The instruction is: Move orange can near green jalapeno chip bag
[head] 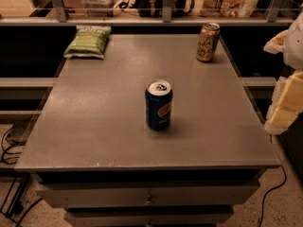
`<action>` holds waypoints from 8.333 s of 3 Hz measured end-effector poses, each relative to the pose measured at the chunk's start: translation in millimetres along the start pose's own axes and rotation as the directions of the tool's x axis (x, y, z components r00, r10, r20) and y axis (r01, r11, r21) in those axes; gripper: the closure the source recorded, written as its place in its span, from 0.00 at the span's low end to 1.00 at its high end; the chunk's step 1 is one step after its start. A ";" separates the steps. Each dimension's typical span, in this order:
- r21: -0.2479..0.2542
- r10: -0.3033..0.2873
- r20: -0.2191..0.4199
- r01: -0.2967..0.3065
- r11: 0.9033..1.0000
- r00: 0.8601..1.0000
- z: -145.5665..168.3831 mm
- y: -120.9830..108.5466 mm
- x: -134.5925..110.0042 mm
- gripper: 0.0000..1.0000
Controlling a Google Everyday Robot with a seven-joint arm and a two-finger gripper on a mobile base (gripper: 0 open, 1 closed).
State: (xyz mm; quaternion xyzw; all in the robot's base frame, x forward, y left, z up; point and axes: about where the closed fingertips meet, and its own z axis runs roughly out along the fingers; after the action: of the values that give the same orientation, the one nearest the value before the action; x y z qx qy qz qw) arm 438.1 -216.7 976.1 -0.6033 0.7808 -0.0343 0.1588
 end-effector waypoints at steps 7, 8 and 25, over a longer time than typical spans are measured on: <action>0.176 0.084 0.359 -0.156 0.972 0.929 27.5 -120.8 -27.1 0.00; 0.149 0.112 0.421 -0.190 0.970 0.900 43.1 -139.7 -45.6 0.00; -0.089 0.221 0.831 -0.270 0.959 0.510 121.6 -267.4 -242.8 1.00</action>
Offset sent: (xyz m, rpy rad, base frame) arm 0.0302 0.0109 -0.0021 0.0928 -0.1001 0.0591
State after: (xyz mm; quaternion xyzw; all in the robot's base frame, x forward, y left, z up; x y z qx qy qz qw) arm 776.1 -40.6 976.6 -0.4258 0.6871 0.2586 0.5289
